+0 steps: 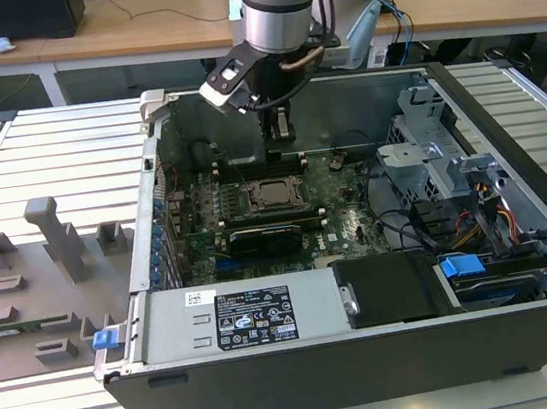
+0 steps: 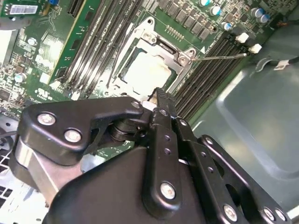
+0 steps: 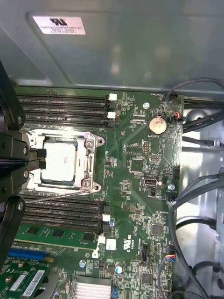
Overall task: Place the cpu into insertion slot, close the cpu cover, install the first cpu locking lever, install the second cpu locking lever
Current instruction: 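Close the cpu cover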
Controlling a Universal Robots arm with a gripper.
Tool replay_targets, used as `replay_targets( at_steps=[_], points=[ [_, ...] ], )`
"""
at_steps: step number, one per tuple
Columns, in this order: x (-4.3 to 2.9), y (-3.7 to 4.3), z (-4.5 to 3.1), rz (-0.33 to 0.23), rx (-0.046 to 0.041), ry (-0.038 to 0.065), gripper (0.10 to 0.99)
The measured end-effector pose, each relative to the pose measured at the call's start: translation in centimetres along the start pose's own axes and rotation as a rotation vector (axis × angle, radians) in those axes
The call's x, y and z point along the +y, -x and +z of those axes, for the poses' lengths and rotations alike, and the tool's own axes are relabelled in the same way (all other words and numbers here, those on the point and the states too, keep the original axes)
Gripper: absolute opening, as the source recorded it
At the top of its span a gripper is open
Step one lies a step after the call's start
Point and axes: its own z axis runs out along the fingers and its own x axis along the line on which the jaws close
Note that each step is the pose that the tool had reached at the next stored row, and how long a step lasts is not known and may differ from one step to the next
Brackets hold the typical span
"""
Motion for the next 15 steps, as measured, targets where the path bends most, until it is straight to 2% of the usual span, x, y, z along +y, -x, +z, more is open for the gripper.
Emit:
replay_targets(
  at_steps=[3, 6, 8, 15],
  points=[
    [-0.03, -0.02, -0.74, 0.0, 0.0, 0.0, 0.11],
    [-0.08, -0.06, -2.12, 0.0, 0.0, 0.0, 0.11],
    [-0.09, -0.06, -2.36, 0.0, 0.0, 0.0, 0.11],
    [-0.09, -0.06, -2.41, 0.0, 0.0001, 0.0, 0.11]
  ],
)
